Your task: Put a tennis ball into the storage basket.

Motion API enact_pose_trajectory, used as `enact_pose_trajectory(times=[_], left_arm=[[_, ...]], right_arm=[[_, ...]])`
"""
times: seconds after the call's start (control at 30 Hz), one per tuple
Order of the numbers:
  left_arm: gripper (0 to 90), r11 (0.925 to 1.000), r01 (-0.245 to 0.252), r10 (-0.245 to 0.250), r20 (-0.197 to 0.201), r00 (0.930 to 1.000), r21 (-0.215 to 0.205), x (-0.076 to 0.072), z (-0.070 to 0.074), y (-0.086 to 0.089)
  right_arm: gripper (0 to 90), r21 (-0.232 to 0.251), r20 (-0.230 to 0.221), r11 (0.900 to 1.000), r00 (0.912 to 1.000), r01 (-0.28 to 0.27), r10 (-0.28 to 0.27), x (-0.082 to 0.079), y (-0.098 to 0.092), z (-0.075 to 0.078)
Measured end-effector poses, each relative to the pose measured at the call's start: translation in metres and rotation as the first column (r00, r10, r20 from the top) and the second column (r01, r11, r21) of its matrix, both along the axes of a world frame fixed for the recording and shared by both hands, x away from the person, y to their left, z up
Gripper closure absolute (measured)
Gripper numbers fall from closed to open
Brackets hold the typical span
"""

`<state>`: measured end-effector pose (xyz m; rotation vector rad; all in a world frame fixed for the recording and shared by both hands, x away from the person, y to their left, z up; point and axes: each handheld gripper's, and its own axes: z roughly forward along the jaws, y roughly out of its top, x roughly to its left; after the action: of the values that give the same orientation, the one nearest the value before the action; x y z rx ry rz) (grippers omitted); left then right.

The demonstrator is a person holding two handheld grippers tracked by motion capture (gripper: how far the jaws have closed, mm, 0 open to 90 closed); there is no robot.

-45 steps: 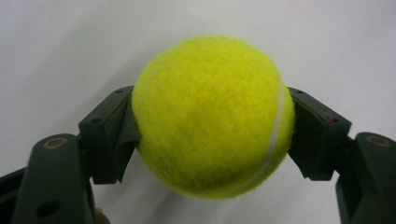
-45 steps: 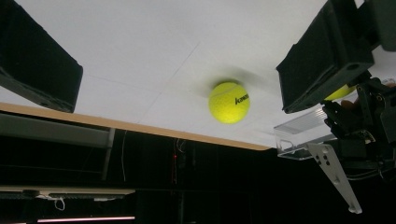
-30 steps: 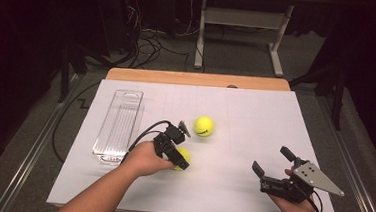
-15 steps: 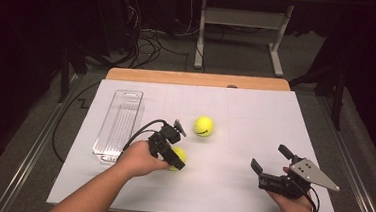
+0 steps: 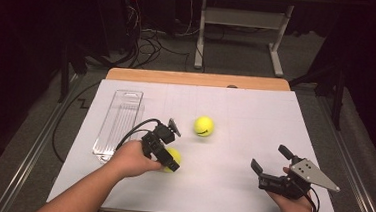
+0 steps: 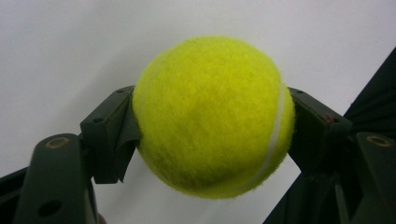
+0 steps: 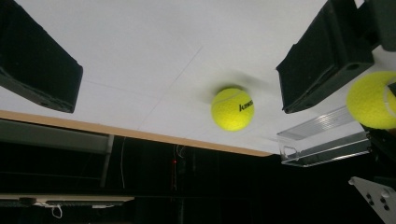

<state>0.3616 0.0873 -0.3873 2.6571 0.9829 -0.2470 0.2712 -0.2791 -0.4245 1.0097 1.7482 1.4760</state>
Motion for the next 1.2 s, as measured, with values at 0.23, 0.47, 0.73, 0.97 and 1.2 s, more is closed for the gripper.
enact_pose_trajectory(times=[0.23, 0.47, 0.73, 0.97, 1.2], left_arm=[[26.7, 0.9997, 0.014, -0.014, 0.0, 0.9999, 0.02, -0.005, 0.006, -0.003], [26.6, 0.9995, -0.007, 0.007, 0.006, 1.0, 0.031, -0.004, 0.011, -0.001], [26.7, 0.9991, -0.008, 0.008, -0.003, 1.0, 0.043, -0.003, 0.019, 0.004], [26.7, 0.9983, -0.043, 0.043, 0.002, 0.9991, 0.04, 0.001, 0.023, 0.016], [26.7, 0.9967, -0.068, 0.068, 0.006, 0.9977, 0.045, 0.003, 0.027, 0.029]], right_arm=[[0.1, -0.002, 0.004, 1.0, 1.0, -0.002, 0.002, -0.001, 0.0, 0.0], [0.2, 0.0, 0.006, 1.0, 1.0, -0.002, 0.002, -0.001, 0.0, 0.001], [0.1, 0.002, 0.007, 1.0, 1.0, 0.0, 0.0, -0.002, -0.001, 0.001], [0.1, 0.004, 0.006, 1.0, 1.0, 0.0, 0.0, -0.002, -0.001, 0.001], [0.1, 0.001, 0.006, 1.0, 1.0, -0.001, 0.001, -0.002, 0.0, 0.001]])
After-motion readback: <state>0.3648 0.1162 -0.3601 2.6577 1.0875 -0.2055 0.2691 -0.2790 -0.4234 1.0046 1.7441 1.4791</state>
